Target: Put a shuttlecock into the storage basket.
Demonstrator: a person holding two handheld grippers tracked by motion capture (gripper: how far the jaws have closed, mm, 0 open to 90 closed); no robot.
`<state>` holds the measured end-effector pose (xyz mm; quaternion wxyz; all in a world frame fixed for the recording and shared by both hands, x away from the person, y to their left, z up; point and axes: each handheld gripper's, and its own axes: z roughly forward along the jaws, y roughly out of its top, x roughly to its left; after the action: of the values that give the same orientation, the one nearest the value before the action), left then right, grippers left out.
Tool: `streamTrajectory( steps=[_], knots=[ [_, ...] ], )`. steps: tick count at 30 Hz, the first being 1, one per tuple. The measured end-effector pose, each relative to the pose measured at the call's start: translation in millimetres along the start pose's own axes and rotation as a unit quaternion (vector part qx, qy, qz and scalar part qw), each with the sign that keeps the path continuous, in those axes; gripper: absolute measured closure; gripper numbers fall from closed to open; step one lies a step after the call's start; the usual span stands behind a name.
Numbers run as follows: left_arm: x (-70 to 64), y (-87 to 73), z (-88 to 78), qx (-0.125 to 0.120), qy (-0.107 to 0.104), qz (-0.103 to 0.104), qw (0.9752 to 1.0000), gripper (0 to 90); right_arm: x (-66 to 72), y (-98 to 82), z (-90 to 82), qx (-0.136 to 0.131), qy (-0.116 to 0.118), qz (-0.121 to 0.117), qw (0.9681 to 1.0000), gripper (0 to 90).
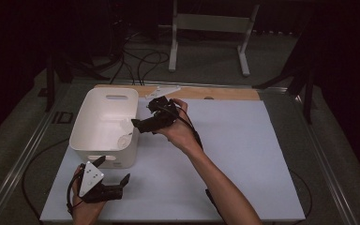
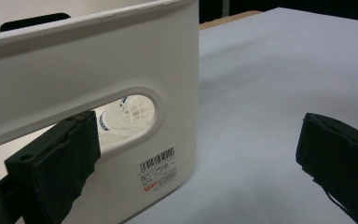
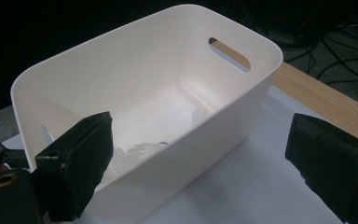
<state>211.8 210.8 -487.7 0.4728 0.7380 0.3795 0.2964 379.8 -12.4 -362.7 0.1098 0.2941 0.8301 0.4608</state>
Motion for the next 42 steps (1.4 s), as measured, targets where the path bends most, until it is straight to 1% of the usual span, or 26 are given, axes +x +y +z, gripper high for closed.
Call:
streamTrajectory(
  steps=[8, 12, 22, 24, 26, 27, 29, 32, 35, 42],
  knots=[
    [0.1, 0.1, 0.0, 0.0, 0.0, 0.0, 1.0, 0.2, -4.8, -11.5, -5.9, -0.006, -0.008, 0.005, 0.9999, 7.6],
    [0.1, 0.1, 0.1, 0.0, 0.0, -0.001, 1.0, 0.2, -6.1, -16.7, -9.7, -0.008, -0.007, 0.001, 0.9999, 7.6],
    [0.1, 0.1, -0.2, -0.001, -0.001, -0.003, 1.0, 0.2, -8.5, -27.7, -19.3, -0.016, -0.013, 0.0, 0.9998, 7.6],
    [0.0, 0.2, -0.1, -0.001, -0.001, -0.003, 1.0, 0.1, -9.3, -32.6, -22.5, -0.017, -0.014, 0.002, 0.9997, 7.6],
    [-0.1, 0.2, 0.0, -0.001, 0.0, -0.003, 1.0, 0.1, -9.0, -35.4, -24.5, -0.018, -0.02, 0.001, 0.9996, 7.6],
    [-0.1, 0.2, 0.0, -0.001, 0.0, -0.003, 1.0, 0.1, -9.2, -37.1, -26.2, -0.02, -0.018, 0.002, 0.9996, 7.6],
    [-0.2, 0.2, 0.1, -0.002, 0.0, -0.004, 1.0, 0.1, -9.7, -39.8, -30.5, -0.023, -0.026, -0.001, 0.9994, 7.6],
    [-0.2, 0.2, 0.1, -0.002, 0.0, -0.004, 1.0, 0.1, -9.6, -40.6, -31.7, -0.023, -0.025, 0.002, 0.9994, 7.7],
    [-0.1, 0.2, 0.0, -0.001, 0.0, -0.003, 1.0, 0.1, -8.9, -45.4, -36.8, -0.026, -0.031, -0.001, 0.9992, 7.7],
    [-0.1, 0.3, -0.1, -0.001, -0.001, -0.003, 1.0, 0.1, -9.2, -51.8, -45.7, -0.036, -0.035, 0.001, 0.9988, 7.7]
  ],
)
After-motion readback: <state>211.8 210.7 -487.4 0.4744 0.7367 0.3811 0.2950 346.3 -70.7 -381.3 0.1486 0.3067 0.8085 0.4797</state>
